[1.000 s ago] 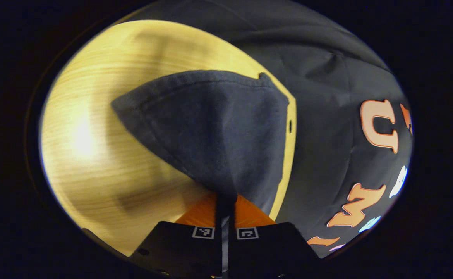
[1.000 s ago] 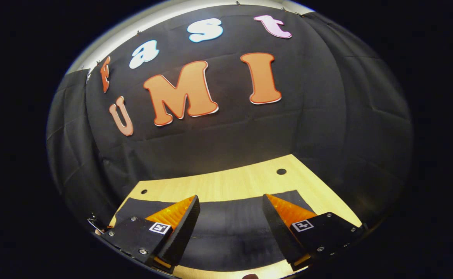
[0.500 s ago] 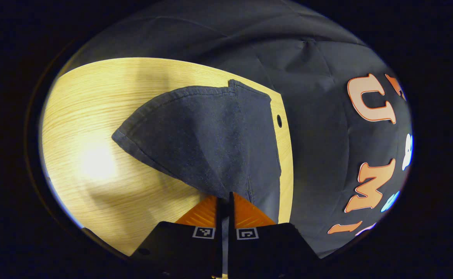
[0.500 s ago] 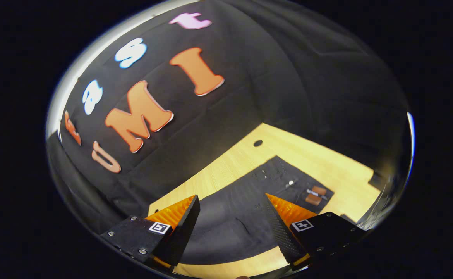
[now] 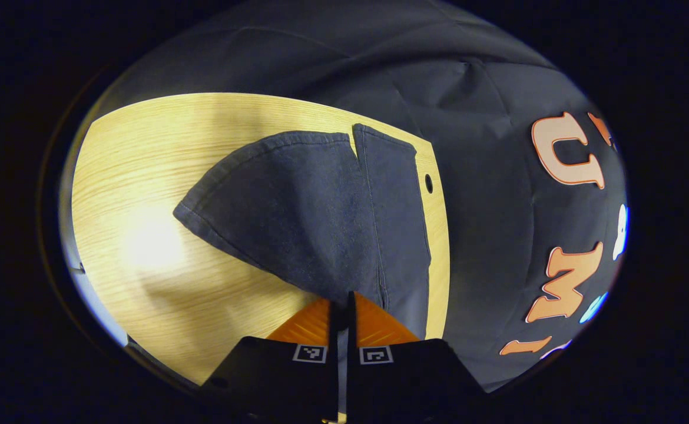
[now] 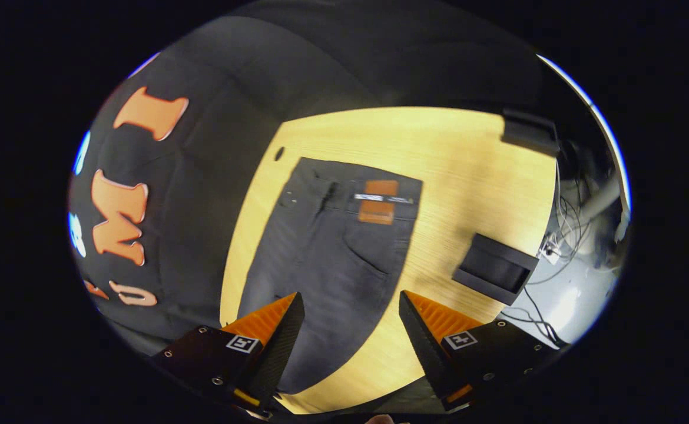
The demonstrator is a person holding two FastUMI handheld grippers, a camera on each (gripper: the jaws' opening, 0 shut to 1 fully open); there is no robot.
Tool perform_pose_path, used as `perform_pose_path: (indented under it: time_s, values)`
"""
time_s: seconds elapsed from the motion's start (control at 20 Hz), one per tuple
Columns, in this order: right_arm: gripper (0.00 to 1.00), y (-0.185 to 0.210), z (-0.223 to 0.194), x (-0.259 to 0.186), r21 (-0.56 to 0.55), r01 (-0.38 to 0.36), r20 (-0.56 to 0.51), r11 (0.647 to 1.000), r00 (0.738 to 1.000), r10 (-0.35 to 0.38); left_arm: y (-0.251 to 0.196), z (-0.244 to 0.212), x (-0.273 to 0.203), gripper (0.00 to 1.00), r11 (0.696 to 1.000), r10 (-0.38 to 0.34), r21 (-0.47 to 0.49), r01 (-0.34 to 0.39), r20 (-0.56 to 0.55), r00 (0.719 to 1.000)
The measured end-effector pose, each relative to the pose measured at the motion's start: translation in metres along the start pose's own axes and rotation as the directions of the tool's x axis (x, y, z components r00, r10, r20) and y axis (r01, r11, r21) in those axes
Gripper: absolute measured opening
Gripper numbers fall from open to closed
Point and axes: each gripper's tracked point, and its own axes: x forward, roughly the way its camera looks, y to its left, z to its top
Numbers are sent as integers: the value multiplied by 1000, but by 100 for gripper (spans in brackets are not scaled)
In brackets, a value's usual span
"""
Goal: Grasp the waist and the cuffs of the jeans and fold them to make the two legs overlap; first hold the waist and fold one-third of the jeans toward the cuffs, then hold the cuffs and fold the remaining one-third in the same direction to finish folding.
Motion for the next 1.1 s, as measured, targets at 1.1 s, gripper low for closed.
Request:
perform_pose_path:
  time_s: [1.1]
  values:
    - [74, 13, 20, 79, 166, -154, 56, 974, 988, 146, -2, -3, -3, 6, 999, -16, -45, 15, -37, 999]
